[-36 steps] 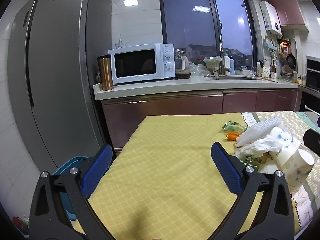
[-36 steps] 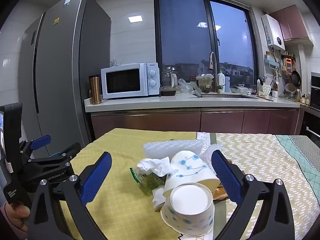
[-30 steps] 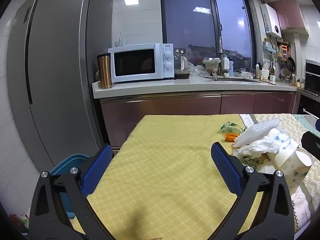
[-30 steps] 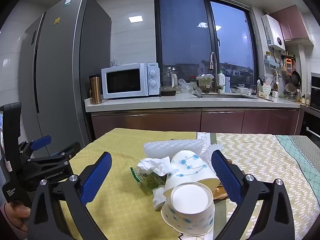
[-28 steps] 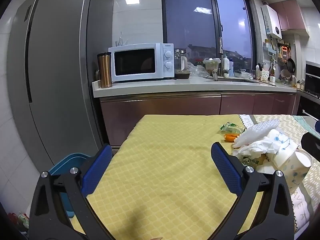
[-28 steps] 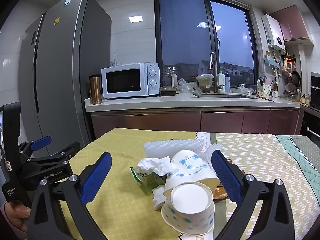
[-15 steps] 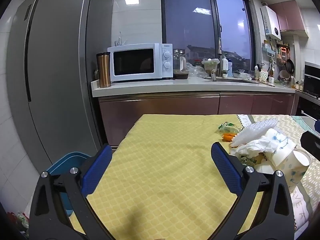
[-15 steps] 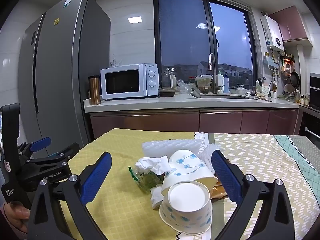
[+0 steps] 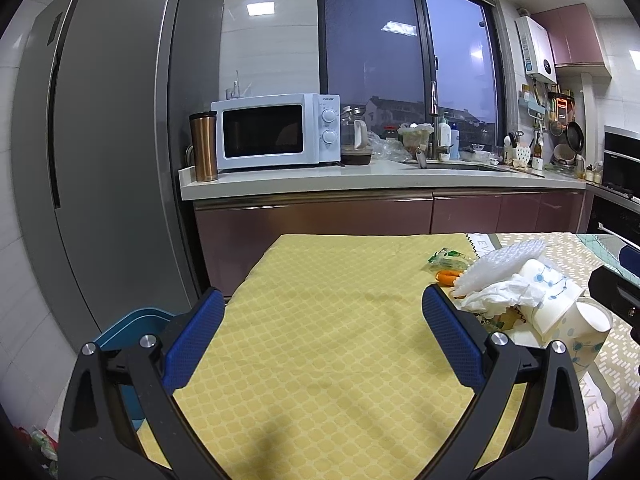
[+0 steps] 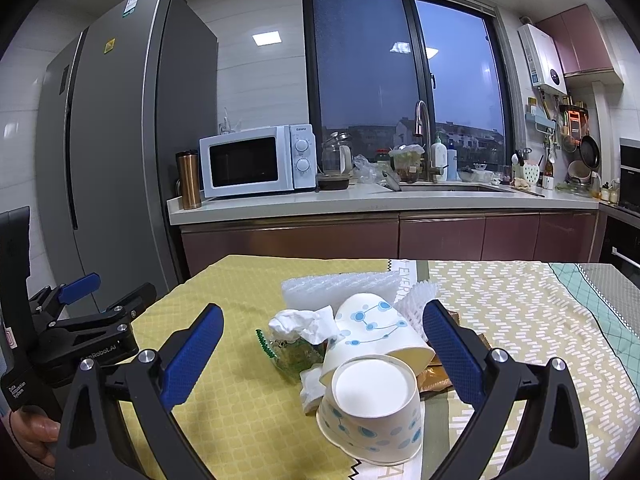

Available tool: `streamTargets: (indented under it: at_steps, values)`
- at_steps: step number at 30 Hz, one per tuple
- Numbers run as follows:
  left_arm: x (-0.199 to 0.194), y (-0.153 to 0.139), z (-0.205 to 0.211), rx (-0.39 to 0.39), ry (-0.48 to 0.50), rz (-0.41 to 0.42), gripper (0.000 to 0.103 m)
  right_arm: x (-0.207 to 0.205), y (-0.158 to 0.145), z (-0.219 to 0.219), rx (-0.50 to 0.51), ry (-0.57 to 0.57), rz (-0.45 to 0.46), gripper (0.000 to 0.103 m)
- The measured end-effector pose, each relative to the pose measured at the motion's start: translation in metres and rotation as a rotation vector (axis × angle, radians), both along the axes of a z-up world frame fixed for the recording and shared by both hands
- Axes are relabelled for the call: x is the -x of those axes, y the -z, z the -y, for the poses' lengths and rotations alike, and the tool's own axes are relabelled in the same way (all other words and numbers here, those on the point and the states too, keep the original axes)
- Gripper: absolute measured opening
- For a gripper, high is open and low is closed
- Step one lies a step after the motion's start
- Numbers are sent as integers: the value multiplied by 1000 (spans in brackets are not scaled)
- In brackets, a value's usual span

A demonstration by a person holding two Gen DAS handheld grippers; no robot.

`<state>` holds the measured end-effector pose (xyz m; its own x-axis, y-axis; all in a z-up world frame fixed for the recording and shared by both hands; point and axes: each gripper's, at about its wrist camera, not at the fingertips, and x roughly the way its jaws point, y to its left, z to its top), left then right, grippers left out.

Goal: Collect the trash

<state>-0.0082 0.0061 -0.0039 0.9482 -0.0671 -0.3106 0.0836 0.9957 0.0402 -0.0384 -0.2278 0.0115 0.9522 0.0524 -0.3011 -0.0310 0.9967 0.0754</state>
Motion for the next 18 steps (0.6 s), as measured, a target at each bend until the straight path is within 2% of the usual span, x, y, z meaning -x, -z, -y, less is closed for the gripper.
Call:
streamTargets:
  at_steps: [18]
  values:
    - [6, -1, 5, 17, 22, 3, 97, -1, 2, 2, -8, 0, -5, 96]
